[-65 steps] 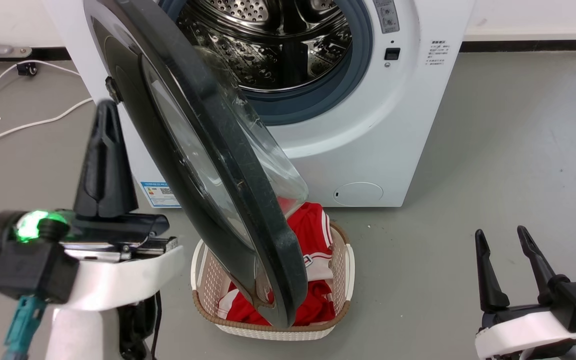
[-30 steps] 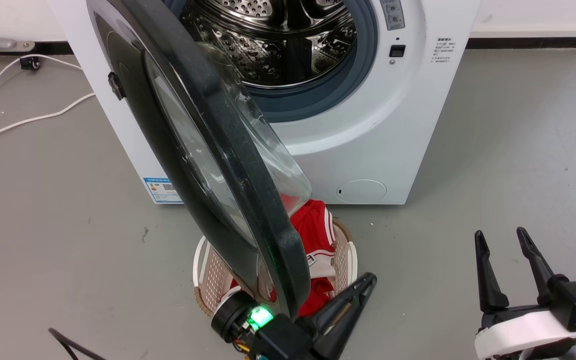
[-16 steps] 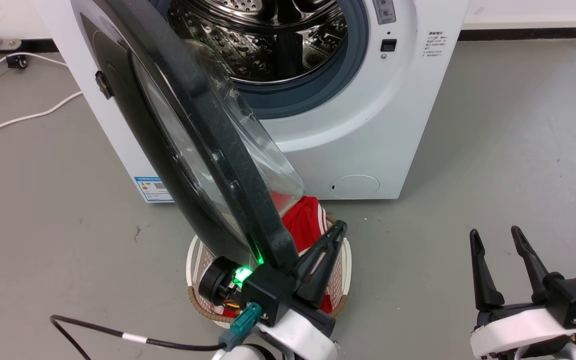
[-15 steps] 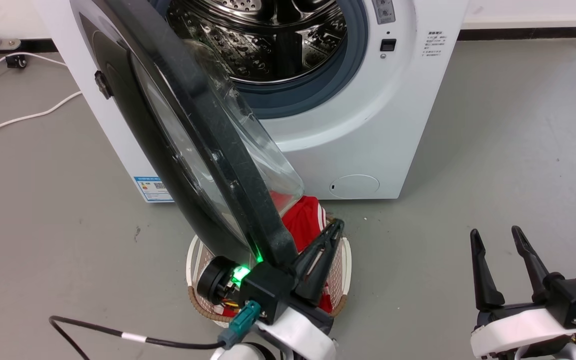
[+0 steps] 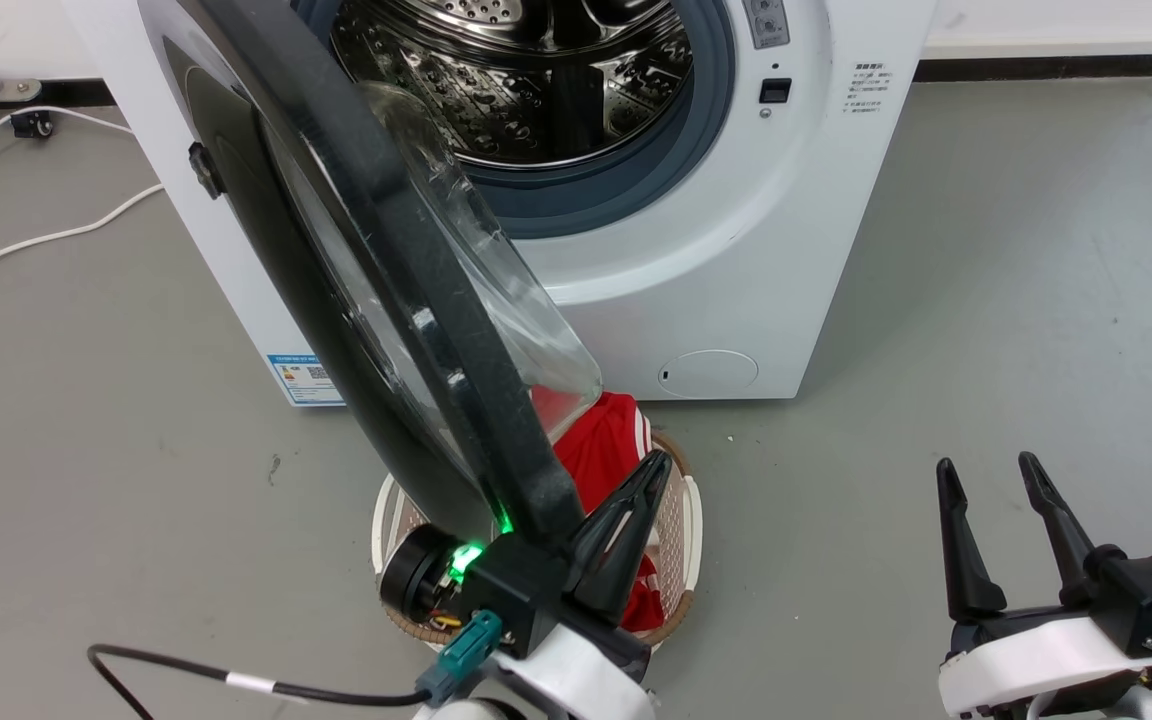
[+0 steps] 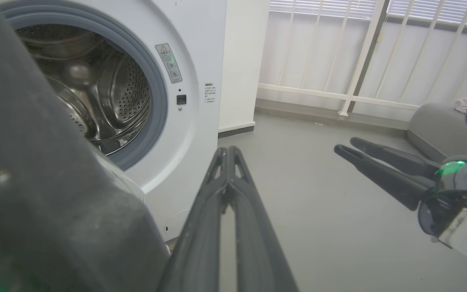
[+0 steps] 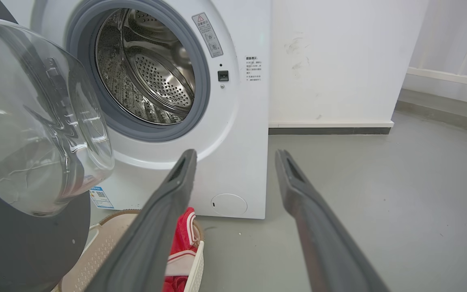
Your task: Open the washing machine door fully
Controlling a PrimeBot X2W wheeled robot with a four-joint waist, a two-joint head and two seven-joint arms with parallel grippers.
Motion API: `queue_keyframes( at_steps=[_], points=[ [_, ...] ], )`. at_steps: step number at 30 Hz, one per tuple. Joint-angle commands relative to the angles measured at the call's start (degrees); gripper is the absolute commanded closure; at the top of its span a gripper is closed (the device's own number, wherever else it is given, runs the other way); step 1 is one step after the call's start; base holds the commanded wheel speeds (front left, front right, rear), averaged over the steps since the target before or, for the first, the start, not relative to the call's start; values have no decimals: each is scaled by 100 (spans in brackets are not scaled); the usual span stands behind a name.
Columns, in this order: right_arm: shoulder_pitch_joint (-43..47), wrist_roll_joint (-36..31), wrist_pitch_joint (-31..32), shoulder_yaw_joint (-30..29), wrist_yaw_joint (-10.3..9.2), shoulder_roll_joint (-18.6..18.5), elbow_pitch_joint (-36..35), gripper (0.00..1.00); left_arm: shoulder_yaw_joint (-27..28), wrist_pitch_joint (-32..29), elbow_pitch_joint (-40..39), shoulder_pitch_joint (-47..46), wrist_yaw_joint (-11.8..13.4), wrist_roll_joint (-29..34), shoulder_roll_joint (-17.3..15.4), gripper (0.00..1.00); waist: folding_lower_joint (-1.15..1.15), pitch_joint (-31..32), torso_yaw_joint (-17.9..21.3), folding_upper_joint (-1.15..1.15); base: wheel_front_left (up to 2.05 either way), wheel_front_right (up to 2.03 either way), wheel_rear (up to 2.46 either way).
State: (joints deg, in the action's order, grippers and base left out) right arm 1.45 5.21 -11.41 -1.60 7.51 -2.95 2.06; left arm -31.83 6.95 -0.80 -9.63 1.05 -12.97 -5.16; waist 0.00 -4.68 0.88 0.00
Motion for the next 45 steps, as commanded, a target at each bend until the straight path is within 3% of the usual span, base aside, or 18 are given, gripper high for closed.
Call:
queue_keyframes(
  at_steps=[1, 11, 25, 38, 45],
  points=[
    [-19, 55, -13, -5, -4, 16, 12, 0, 176, -75, 6, 175, 135, -49, -194, 100, 0, 4, -4, 0, 0, 0, 0],
    [119, 95, 31, -126, -4, 16, -41, 0, 246, -162, -497, 741, 394, -74, -395, 100, 0, 46, -340, 0, 0, 0, 0],
    [225, 108, 117, -204, -4, 13, -132, 0, 186, -341, -1087, 1340, 607, -222, -493, 100, 0, 131, -1474, 0, 0, 0, 0],
    [202, 67, 166, -224, -4, 13, -175, 0, 504, -180, -1067, 1437, 818, -351, -610, 100, 0, 69, -2334, 0, 0, 0, 0],
    [86, 30, 198, -220, -4, 12, -195, 0, 921, 45, -755, 1180, 860, -569, -666, 100, 0, -13, -2519, 0, 0, 0, 0]
  ],
)
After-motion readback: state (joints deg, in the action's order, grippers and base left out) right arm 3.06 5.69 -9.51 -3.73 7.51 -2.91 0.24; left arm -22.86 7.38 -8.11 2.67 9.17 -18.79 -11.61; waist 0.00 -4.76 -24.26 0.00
